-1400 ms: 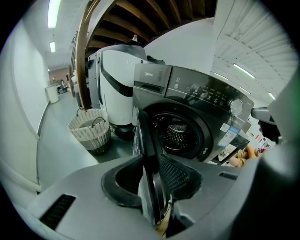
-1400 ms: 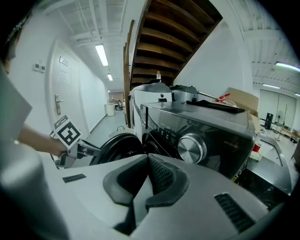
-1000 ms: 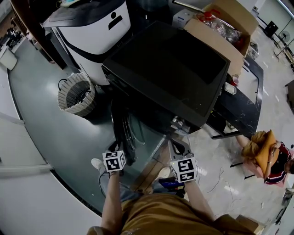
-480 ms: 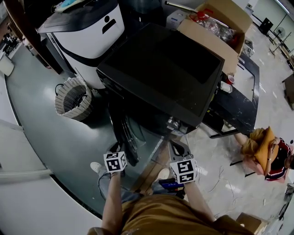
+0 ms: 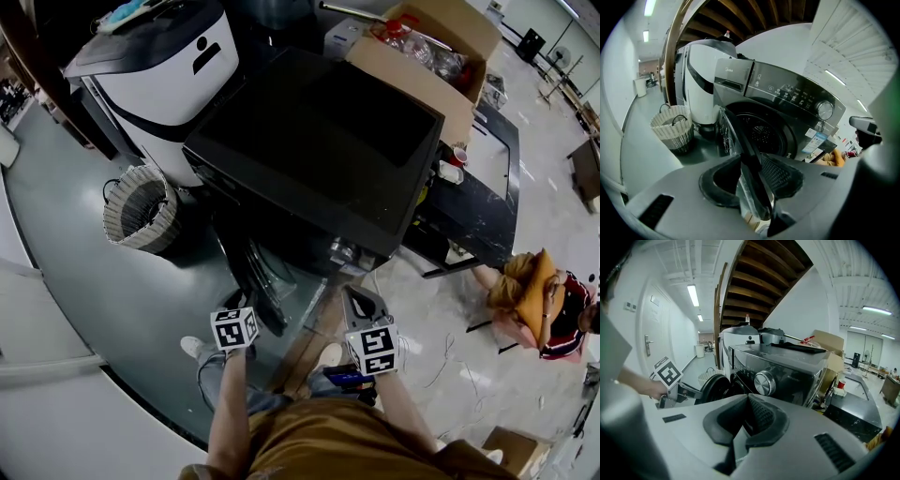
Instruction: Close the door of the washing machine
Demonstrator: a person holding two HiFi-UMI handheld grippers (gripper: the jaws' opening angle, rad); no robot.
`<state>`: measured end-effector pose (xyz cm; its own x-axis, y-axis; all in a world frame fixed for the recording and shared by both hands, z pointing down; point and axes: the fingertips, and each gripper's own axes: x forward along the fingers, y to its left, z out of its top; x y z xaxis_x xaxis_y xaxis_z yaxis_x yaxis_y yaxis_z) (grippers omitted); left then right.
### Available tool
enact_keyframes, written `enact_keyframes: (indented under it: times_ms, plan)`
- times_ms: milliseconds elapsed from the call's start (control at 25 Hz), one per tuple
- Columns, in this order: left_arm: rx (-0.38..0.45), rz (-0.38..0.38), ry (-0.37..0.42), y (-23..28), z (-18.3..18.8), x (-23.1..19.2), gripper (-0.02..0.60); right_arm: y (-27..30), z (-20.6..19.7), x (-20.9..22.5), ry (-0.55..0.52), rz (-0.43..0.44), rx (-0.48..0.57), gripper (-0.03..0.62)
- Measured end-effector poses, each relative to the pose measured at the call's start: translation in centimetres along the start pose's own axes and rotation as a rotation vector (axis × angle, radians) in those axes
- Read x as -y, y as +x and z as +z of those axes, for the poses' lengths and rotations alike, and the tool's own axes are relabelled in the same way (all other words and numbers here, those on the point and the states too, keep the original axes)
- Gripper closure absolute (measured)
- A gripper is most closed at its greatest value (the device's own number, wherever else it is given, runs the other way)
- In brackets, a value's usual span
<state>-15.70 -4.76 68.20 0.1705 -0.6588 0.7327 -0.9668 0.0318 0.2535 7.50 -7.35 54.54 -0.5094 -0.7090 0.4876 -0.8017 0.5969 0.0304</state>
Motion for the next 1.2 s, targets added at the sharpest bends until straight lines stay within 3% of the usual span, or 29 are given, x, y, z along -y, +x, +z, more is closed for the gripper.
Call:
enact_keyframes:
  times_ms: [680, 1200]
  plan:
    - [0.005, -0.058, -0.018, 2.2, 1.3, 3.2, 0.416, -1.4, -0.9, 1.9, 0.029, -0.027, -0.001, 0.582]
    - [-0.001, -0.105, 0.023, 4.3, 2.9, 6.1, 0.417, -2.7, -1.7, 4.4, 0.059, -0.077, -0.005, 0.582]
